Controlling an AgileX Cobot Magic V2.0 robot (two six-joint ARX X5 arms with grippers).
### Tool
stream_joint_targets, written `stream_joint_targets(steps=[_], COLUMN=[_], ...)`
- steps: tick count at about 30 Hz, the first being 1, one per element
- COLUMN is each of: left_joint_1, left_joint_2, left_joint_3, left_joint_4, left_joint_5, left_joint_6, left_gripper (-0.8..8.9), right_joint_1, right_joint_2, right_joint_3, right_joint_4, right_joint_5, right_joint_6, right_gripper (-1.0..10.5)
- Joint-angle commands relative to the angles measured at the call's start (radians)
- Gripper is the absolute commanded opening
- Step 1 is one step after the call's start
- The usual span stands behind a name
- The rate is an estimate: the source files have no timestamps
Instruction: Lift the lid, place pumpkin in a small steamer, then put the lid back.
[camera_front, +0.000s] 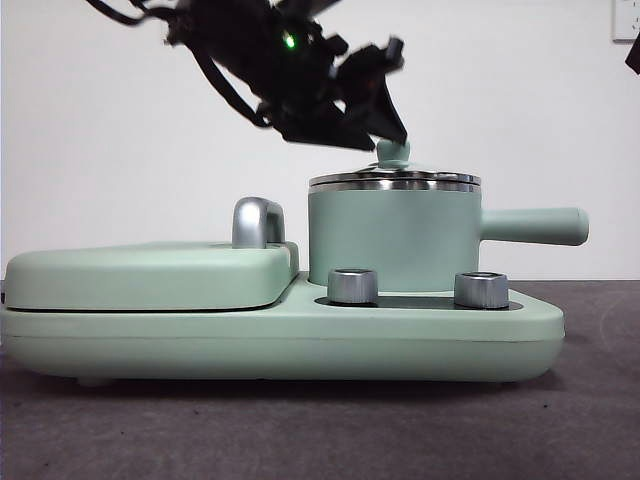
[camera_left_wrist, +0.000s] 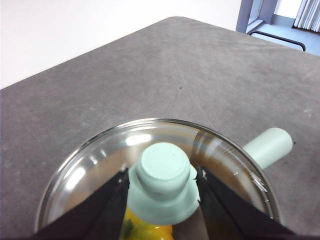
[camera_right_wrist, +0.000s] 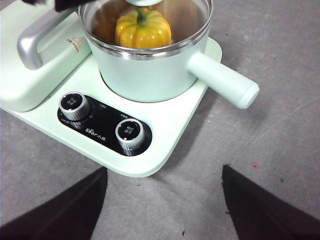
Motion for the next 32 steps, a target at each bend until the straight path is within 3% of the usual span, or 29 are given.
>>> stream_joint_targets(steps=[1,11,16,32], left_joint_1=[0.001,0.095,0.146,0.260], left_joint_2=[-0.063,-0.271,-0.358,-0.815], left_joint_3=[0.011,0.010,-0.001,-0.341], left_joint_4=[-0.030,-0.393,-0.547,-0.702], left_joint_5=[-0.001,-0.001,-0.001,-0.018], left_joint_6=[-0.018,-0.195,-0.219,-0.273], left_gripper=[2.22,2.21,2.18,2.18], right_joint_1=[0.006,0.006,0.006,0.006], right_joint_2=[0.006,0.013,0.040,0.232], right_joint_3=[0.000,0.001,0.001,0.001], right_joint_4=[0.012,0.018,0.024,0.298], right_joint_5=[0.000,-0.004,-0.018,-0.145], right_joint_6=[0.010,0.006,-0.023,-0.046], right_gripper=[3.5,3.7,3.8,3.8])
